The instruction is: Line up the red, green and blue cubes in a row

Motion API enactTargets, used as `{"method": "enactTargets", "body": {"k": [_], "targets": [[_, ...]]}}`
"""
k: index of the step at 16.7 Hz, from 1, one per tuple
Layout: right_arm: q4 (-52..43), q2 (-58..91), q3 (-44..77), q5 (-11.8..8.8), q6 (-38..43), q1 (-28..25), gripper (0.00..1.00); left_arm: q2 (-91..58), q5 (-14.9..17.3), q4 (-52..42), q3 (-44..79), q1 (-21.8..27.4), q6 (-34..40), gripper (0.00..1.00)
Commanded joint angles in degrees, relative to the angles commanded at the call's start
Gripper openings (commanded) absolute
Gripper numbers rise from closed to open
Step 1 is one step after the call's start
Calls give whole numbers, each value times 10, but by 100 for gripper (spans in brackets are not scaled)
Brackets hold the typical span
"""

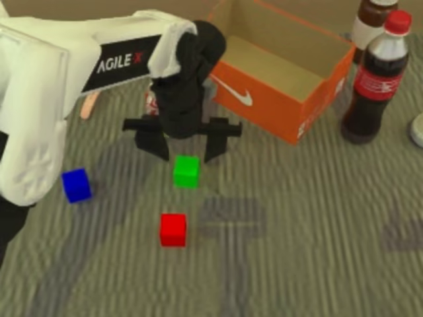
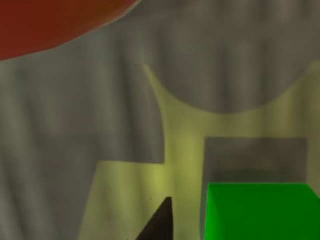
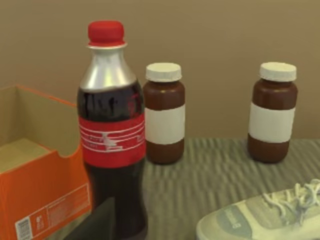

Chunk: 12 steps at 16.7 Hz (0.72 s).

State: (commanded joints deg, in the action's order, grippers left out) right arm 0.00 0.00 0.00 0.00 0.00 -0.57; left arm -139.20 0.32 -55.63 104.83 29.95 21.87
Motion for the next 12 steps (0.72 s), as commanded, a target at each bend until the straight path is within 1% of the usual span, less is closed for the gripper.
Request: {"method": "enactTargets", "body": {"k": [6,7,12], "targets": [[0,0,0,0,0,0,100,0,0,0,0,0,0,2],[0,0,0,0,0,0,100,0,0,0,0,0,0,0],[0,0,0,0,0,0,100,0,0,0,0,0,0,0]]}}
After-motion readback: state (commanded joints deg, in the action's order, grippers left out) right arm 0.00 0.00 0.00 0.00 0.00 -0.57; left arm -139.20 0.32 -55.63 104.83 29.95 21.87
